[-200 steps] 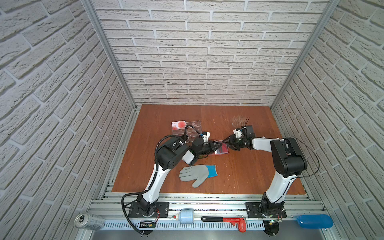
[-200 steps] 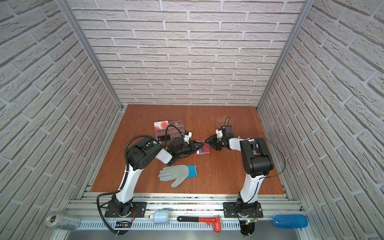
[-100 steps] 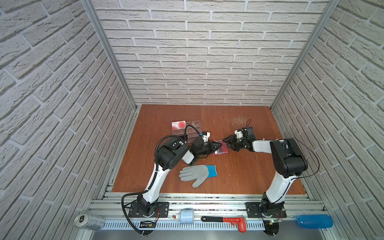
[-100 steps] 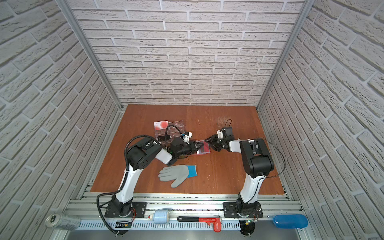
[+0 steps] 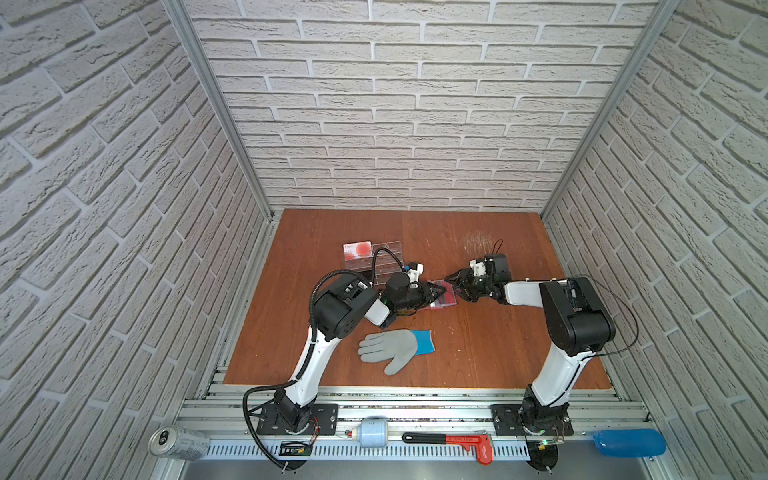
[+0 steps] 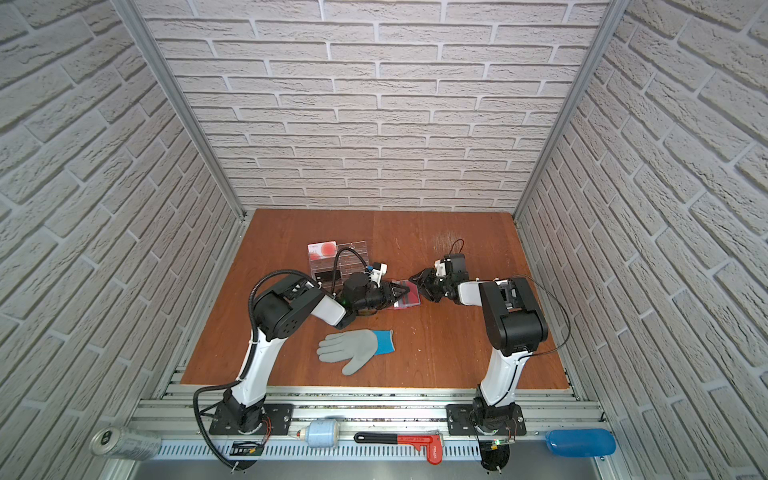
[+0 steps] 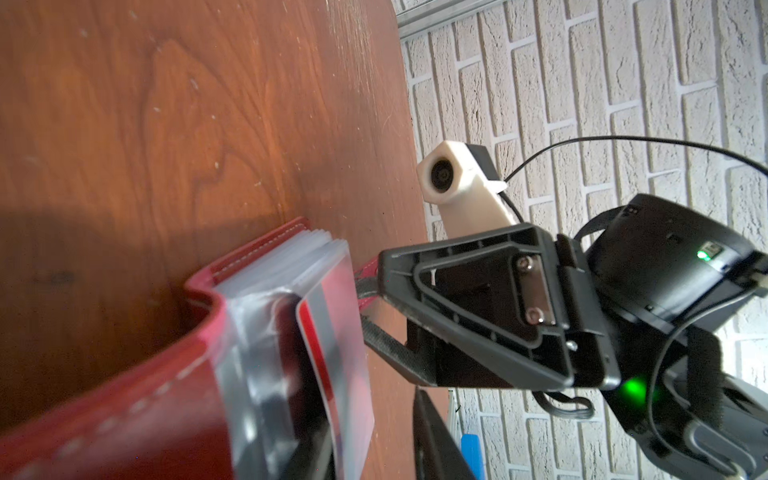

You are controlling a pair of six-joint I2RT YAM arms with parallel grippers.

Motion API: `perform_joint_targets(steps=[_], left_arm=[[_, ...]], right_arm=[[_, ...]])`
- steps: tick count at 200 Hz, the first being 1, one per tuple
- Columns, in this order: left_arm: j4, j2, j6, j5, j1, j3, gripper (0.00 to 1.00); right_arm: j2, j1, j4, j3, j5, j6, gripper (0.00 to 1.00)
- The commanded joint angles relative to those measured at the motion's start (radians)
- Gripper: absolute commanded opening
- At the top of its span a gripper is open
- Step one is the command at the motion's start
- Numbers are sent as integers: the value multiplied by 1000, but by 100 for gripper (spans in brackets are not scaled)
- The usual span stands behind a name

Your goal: Take the credit cards out of the card holder

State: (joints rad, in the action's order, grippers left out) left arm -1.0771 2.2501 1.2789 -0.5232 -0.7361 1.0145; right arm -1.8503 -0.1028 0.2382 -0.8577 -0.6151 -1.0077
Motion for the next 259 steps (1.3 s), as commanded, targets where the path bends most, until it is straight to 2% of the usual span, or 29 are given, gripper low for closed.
perform_joint_targets(steps=[1,259], left_arm=[[28,21,-33,-44,-34,25,33],[62,84,-5,8,-42,119,35]], right_arm=[[-22,-35,4,24,17,-19,52],[-42,-74,112,43,-4,-112,53]])
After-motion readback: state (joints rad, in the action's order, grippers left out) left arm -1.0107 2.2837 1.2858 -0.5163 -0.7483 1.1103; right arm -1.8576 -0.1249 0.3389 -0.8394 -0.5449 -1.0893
